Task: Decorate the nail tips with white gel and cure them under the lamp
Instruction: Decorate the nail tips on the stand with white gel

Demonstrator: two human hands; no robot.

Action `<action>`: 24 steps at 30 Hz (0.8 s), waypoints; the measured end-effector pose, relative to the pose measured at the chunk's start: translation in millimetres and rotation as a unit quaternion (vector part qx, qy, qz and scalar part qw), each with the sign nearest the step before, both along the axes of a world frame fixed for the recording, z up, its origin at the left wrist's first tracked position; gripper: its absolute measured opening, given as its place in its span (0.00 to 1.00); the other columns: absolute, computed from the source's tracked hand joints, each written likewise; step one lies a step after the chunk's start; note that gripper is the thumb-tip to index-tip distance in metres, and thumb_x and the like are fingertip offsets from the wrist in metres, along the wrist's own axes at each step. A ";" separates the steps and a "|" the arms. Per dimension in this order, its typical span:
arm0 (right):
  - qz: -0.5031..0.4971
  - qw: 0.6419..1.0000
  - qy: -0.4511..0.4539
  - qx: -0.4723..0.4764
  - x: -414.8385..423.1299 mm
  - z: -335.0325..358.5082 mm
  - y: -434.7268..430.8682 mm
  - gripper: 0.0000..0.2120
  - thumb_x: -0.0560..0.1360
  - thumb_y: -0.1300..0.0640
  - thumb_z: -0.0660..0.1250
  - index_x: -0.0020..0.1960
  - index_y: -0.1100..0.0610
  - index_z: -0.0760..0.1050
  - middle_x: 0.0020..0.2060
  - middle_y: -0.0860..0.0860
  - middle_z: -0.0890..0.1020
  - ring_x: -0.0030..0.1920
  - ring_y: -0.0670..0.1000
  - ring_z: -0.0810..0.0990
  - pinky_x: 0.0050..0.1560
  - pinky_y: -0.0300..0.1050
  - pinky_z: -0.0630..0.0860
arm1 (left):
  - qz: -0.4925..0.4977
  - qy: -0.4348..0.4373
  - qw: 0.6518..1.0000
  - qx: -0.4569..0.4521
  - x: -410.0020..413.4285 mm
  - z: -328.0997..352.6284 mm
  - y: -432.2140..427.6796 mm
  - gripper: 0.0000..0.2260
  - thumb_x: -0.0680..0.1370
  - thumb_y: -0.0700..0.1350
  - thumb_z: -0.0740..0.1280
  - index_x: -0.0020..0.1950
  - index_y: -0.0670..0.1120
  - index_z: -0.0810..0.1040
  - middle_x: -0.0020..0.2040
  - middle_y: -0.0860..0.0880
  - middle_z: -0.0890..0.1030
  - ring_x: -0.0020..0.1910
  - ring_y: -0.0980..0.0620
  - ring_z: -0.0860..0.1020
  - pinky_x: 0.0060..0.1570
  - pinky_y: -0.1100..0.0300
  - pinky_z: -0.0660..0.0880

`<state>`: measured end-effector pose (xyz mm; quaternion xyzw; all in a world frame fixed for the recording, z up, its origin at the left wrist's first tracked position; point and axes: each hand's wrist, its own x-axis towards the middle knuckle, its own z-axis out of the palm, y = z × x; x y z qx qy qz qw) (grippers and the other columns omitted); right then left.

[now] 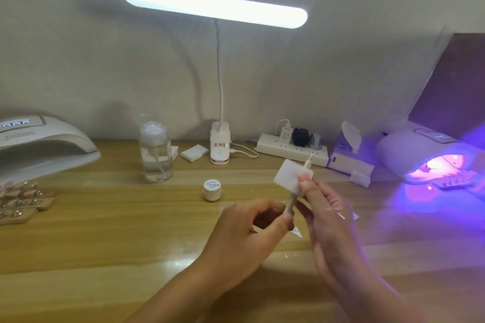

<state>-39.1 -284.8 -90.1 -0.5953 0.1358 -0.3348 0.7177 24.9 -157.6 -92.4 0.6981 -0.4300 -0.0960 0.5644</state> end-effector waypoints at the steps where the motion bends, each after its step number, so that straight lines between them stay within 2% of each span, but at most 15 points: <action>1: 0.008 1.000 0.003 -0.004 -0.7 -1.5 2.8 0.12 0.71 0.43 0.70 0.42 0.51 0.85 0.35 0.49 0.81 0.37 0.46 0.78 0.40 0.43 0.75 | -0.004 0.019 1.000 -0.006 0.6 1.0 0.3 0.07 0.79 0.49 0.68 0.47 0.49 0.84 0.40 0.54 0.85 0.41 0.53 0.83 0.44 0.48 0.80; 3: 0.017 1.000 0.009 0.004 -2.3 -1.7 4.6 0.13 0.70 0.43 0.70 0.42 0.53 0.84 0.35 0.52 0.80 0.36 0.47 0.77 0.36 0.44 0.74 | -0.013 0.041 0.999 -0.009 1.3 2.2 0.7 0.08 0.78 0.50 0.68 0.48 0.48 0.84 0.39 0.53 0.85 0.41 0.52 0.83 0.46 0.44 0.80; 5: 0.017 1.000 0.009 0.015 -2.9 2.0 2.3 0.13 0.71 0.44 0.70 0.41 0.53 0.84 0.36 0.51 0.82 0.38 0.47 0.79 0.44 0.48 0.74 | -0.020 0.048 0.999 -0.010 1.8 2.8 1.2 0.09 0.77 0.51 0.68 0.49 0.48 0.85 0.39 0.52 0.85 0.40 0.51 0.83 0.47 0.43 0.80; 7: 0.004 0.999 -0.003 0.032 -3.8 6.7 -0.7 0.12 0.74 0.47 0.69 0.40 0.53 0.85 0.37 0.49 0.85 0.40 0.45 0.82 0.51 0.47 0.75 | -0.035 0.053 0.998 -0.009 2.3 3.6 1.2 0.08 0.78 0.50 0.69 0.49 0.49 0.85 0.40 0.51 0.85 0.42 0.48 0.83 0.48 0.43 0.80; 8: -0.002 0.999 -0.012 0.040 -4.1 8.5 -1.6 0.11 0.74 0.48 0.69 0.39 0.52 0.86 0.37 0.49 0.85 0.40 0.43 0.82 0.52 0.44 0.76 | -0.046 0.061 0.997 -0.010 2.3 4.1 1.4 0.07 0.78 0.50 0.69 0.48 0.48 0.85 0.40 0.51 0.85 0.43 0.46 0.83 0.48 0.44 0.81; 11: -0.007 0.998 -0.023 0.064 -3.6 12.6 -3.1 0.11 0.75 0.51 0.69 0.37 0.52 0.86 0.36 0.48 0.83 0.39 0.44 0.80 0.45 0.37 0.78 | -0.079 0.096 0.992 -0.016 2.8 5.3 2.6 0.07 0.78 0.46 0.69 0.48 0.46 0.85 0.40 0.49 0.85 0.44 0.42 0.83 0.46 0.51 0.80; 14: -0.041 0.991 -0.037 0.121 -3.9 18.7 -15.1 0.14 0.78 0.57 0.68 0.35 0.55 0.84 0.33 0.49 0.81 0.37 0.46 0.79 0.40 0.34 0.80 | -0.111 0.120 0.986 -0.011 -0.6 3.0 2.1 0.06 0.79 0.42 0.68 0.47 0.43 0.84 0.37 0.52 0.83 0.45 0.37 0.82 0.43 0.57 0.79; 16: -0.089 0.994 -0.017 0.064 -8.8 23.1 -28.7 0.15 0.79 0.56 0.68 0.34 0.52 0.85 0.33 0.47 0.83 0.37 0.45 0.81 0.39 0.35 0.80 | -0.126 0.137 0.982 -0.013 -3.7 0.9 1.3 0.06 0.79 0.41 0.68 0.48 0.42 0.84 0.36 0.53 0.83 0.46 0.36 0.81 0.42 0.59 0.78; 18: -0.158 0.985 0.030 -0.061 -15.1 22.3 -41.3 0.14 0.80 0.53 0.68 0.37 0.48 0.86 0.36 0.48 0.85 0.40 0.46 0.83 0.42 0.39 0.80 | -0.132 0.149 0.980 -0.025 -3.0 1.3 1.9 0.06 0.80 0.42 0.67 0.48 0.44 0.84 0.37 0.53 0.83 0.43 0.43 0.82 0.41 0.62 0.76; 20: -0.186 0.972 0.052 -0.133 -18.0 20.2 -45.7 0.13 0.80 0.51 0.67 0.39 0.47 0.85 0.38 0.49 0.86 0.40 0.47 0.84 0.44 0.42 0.80 | -0.132 0.152 0.979 -0.033 -1.0 3.6 3.9 0.06 0.80 0.42 0.67 0.48 0.46 0.84 0.39 0.51 0.84 0.42 0.54 0.81 0.42 0.65 0.76; 22: -0.137 0.979 0.069 -0.132 -15.8 19.2 -40.4 0.14 0.80 0.51 0.67 0.37 0.48 0.84 0.35 0.48 0.85 0.38 0.45 0.83 0.38 0.39 0.80 | -0.132 0.145 0.980 -0.033 -0.8 3.8 5.1 0.06 0.80 0.43 0.67 0.47 0.48 0.84 0.40 0.50 0.84 0.41 0.57 0.81 0.42 0.65 0.76; 24: -0.030 0.996 0.055 -0.069 -12.5 20.7 -31.9 0.15 0.79 0.50 0.66 0.36 0.51 0.83 0.36 0.47 0.83 0.39 0.45 0.83 0.40 0.39 0.81 | -0.121 0.131 0.984 -0.028 -1.5 2.2 4.5 0.07 0.80 0.43 0.67 0.46 0.49 0.84 0.40 0.51 0.84 0.41 0.56 0.81 0.42 0.65 0.76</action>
